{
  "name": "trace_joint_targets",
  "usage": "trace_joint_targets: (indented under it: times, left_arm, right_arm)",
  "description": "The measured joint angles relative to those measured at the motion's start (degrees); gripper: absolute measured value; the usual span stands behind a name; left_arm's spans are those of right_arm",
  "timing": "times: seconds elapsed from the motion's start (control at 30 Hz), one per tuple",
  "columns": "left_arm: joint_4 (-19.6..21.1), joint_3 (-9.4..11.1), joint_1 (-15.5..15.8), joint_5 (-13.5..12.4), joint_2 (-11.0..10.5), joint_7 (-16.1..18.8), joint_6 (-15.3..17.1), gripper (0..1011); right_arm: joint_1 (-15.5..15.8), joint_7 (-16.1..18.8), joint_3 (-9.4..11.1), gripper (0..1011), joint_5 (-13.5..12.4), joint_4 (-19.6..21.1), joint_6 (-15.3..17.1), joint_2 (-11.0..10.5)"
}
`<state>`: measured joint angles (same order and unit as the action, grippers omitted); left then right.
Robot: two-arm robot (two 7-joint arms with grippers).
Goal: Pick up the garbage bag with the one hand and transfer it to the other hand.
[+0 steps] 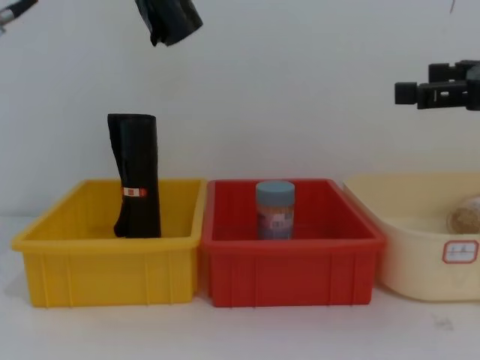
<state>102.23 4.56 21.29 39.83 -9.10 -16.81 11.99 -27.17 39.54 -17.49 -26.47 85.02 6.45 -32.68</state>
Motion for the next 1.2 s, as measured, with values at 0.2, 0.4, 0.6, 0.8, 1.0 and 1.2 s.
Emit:
trace_joint_targets:
  times: [0.2, 0.4, 0.6, 0.8, 1.0, 1.2]
  left_arm:
    - [-3.7, 1.8, 2.0, -1.4, -0.2, 0.0, -0.2, 496]
    - [-8.1, 4.0, 4.6, -2.3, 0.0, -0.9, -0.5, 496]
    - [-11.9, 5.8, 6.8, -2.8, 0.5, -2.1, -1.2, 496]
    - [-14.8, 7.2, 8.7, -2.5, 0.9, -4.1, -1.7, 496]
    - [-17.2, 8.3, 10.3, -1.7, 1.0, -6.1, -1.9, 496]
    - [-18.5, 8.9, 11.3, -1.2, 1.1, -7.3, -1.9, 496]
  right_arm:
    - [-0.7, 0.3, -1.1, 1001, 0.5, -0.5, -1.0, 0.3]
    - [-1.7, -1.9, -3.3, 1001, 3.0, -1.0, -1.6, 2.0]
    - [-3.1, -3.5, -5.7, 1001, 5.3, -1.7, -2.2, 3.8]
    - [-4.5, -4.3, -7.5, 1001, 6.7, -2.2, -2.3, 5.1]
    - [-5.6, -4.4, -8.7, 1001, 7.1, -2.3, -2.2, 6.0]
    - [-6.4, -4.4, -9.3, 1001, 6.8, -2.1, -1.3, 6.4]
